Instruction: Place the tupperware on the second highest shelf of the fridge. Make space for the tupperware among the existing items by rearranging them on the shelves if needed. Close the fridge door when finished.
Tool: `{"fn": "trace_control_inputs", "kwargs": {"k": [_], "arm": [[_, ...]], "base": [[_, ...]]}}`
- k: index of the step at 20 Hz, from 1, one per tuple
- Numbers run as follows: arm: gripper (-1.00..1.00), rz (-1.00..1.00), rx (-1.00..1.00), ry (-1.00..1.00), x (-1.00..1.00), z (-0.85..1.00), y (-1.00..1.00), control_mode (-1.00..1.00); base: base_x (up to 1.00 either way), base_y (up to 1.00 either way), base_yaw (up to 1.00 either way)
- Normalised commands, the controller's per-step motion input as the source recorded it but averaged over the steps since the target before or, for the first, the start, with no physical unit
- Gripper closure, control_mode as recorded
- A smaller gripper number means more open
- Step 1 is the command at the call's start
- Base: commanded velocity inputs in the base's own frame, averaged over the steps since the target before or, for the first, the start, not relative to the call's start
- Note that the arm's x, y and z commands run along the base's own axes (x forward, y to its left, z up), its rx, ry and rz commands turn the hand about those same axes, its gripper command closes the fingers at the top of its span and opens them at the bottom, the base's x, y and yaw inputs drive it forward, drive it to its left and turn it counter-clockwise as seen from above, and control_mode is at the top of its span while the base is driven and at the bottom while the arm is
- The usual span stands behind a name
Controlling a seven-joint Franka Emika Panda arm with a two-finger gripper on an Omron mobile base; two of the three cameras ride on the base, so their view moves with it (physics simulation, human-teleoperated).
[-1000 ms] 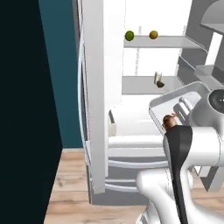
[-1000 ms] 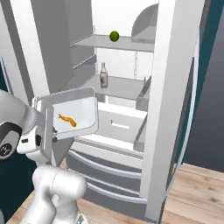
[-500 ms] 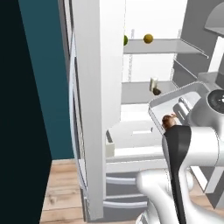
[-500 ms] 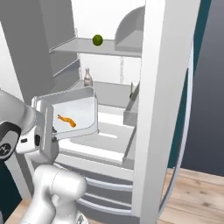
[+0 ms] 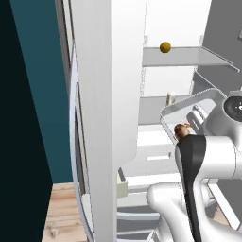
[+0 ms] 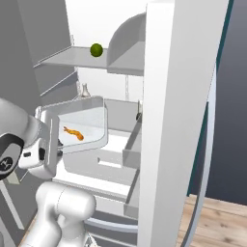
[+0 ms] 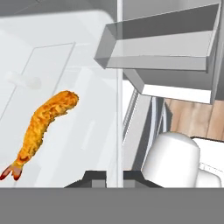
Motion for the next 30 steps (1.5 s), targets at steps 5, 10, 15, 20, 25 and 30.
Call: {"fn": "trace_control_inputs", "kwargs": {"k": [5,10,15,20,25,30], "arm": [[1.0,0.0,0.0,0.0,0.0,0.0,0.0,1.0],[1.0,0.0,0.02,0.0,0.59,-0.43,-0.16,-1.0],[1.0,0.01,0.03,0.02,0.47,-0.5,-0.17,-1.0],[1.0,0.07,0.0,0.18,0.57,-0.39,0.0,-1.0],[1.0,0.01,0.0,0.18,0.71,-0.15,0.0,-1.0],[1.0,0.0,0.0,0.12,0.68,-0.07,0.0,-1.0]], "base": [[0.66,-0.1,0.0],[0.0,0.0,0.0],[0.0,0.0,0.0],[0.0,0.0,0.0],[0.0,0.0,0.0],[0.0,0.0,0.0]]}}
